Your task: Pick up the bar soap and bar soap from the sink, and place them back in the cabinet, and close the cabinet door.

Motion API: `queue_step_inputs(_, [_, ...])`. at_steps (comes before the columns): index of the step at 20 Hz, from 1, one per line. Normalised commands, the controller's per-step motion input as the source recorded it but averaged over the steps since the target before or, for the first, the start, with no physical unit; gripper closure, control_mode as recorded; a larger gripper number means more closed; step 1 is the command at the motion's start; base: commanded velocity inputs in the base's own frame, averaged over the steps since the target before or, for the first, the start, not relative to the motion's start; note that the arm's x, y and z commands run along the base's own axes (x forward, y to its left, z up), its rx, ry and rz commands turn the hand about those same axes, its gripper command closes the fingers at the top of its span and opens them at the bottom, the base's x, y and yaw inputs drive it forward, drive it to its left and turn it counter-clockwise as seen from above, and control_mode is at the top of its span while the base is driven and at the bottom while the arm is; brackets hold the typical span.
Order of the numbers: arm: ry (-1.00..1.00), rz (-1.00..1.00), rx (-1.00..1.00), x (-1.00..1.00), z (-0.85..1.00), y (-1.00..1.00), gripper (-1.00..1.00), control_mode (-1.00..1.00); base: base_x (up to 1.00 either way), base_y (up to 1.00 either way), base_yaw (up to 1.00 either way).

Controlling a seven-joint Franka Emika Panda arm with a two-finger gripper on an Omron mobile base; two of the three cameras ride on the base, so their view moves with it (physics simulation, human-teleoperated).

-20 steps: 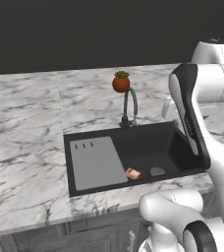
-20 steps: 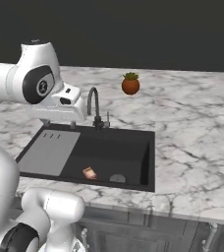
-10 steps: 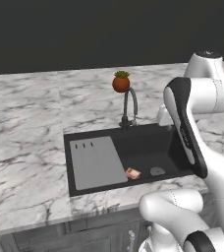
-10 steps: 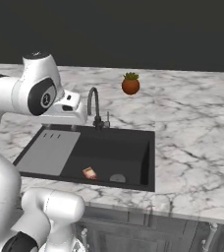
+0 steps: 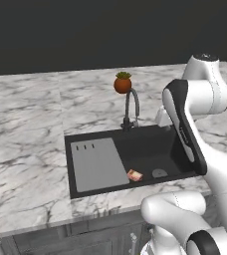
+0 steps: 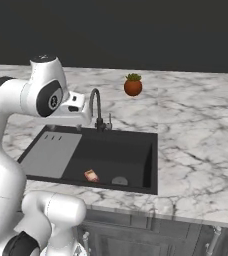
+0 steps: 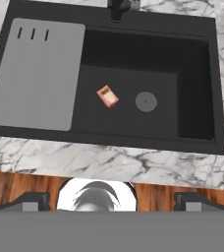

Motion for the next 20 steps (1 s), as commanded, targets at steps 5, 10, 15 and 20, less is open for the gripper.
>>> queue_step_inputs(5, [0.0, 0.0, 0.0, 0.29, -0.04, 0.01, -1.0, -1.0, 0.0, 0.0, 0.0])
queue_step_inputs(10, [0.0, 0.0, 0.0, 0.24, -0.01, 0.0, -1.0, -1.0, 0.0, 0.0, 0.0])
queue_step_inputs(15, [0.0, 0.01, 0.0, 0.12, -0.08, 0.0, -1.0, -1.0, 0.0, 0.0, 0.0])
queue_step_inputs(20, [0.0, 0.01, 0.0, 0.16, -0.19, 0.01, -1.0, -1.0, 0.0, 0.0, 0.0])
